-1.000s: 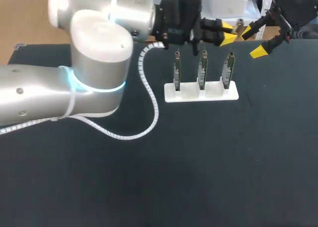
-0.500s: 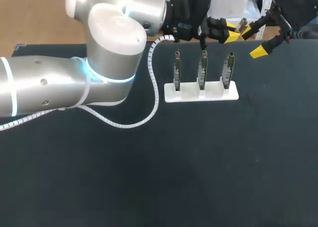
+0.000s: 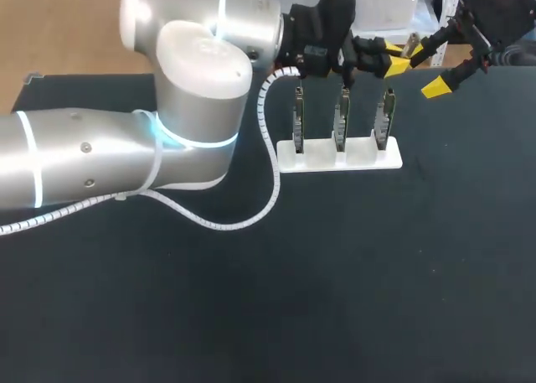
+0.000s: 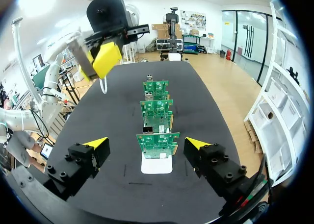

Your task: Pick up the optical module with the left hand, and insert it into the network port with the right hand.

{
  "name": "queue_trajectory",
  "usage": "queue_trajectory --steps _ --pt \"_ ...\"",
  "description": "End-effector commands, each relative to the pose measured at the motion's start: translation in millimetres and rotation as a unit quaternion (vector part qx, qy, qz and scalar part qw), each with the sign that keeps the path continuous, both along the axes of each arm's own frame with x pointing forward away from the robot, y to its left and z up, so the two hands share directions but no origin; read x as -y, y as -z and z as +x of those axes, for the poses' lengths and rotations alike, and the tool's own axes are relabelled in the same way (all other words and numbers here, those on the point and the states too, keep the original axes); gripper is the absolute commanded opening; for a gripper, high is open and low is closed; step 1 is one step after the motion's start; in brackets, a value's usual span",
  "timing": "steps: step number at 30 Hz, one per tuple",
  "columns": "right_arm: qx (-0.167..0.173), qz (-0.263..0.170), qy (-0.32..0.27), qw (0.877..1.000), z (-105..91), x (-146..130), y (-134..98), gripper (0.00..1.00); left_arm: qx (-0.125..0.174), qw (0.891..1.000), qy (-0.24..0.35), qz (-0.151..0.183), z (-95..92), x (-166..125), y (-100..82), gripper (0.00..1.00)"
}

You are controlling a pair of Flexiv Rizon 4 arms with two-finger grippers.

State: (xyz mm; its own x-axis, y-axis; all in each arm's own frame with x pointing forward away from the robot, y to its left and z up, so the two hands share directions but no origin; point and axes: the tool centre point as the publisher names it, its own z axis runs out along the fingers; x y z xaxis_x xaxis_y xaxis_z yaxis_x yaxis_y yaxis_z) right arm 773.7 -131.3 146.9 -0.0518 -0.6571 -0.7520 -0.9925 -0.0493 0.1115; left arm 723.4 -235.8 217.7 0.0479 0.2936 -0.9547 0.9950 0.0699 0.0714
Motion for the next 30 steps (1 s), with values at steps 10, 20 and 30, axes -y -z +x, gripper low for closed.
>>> queue_trajectory --steps 10,20,30 --pt "0.001 0.0 0.001 1.0 -0.7 0.0 0.2 1.0 -0.018 1.0 -0.007 0.004 9.9 11.9 12.3 0.0" --pt "0.001 0.0 0.001 1.0 -0.7 0.0 0.2 1.0 -0.027 0.999 -0.023 0.013 22.4 5.1 16.7 0.0" --pt "0.001 0.0 0.001 1.0 -0.7 0.0 0.2 1.0 -0.019 0.999 -0.026 0.002 24.8 -7.0 14.4 0.0"
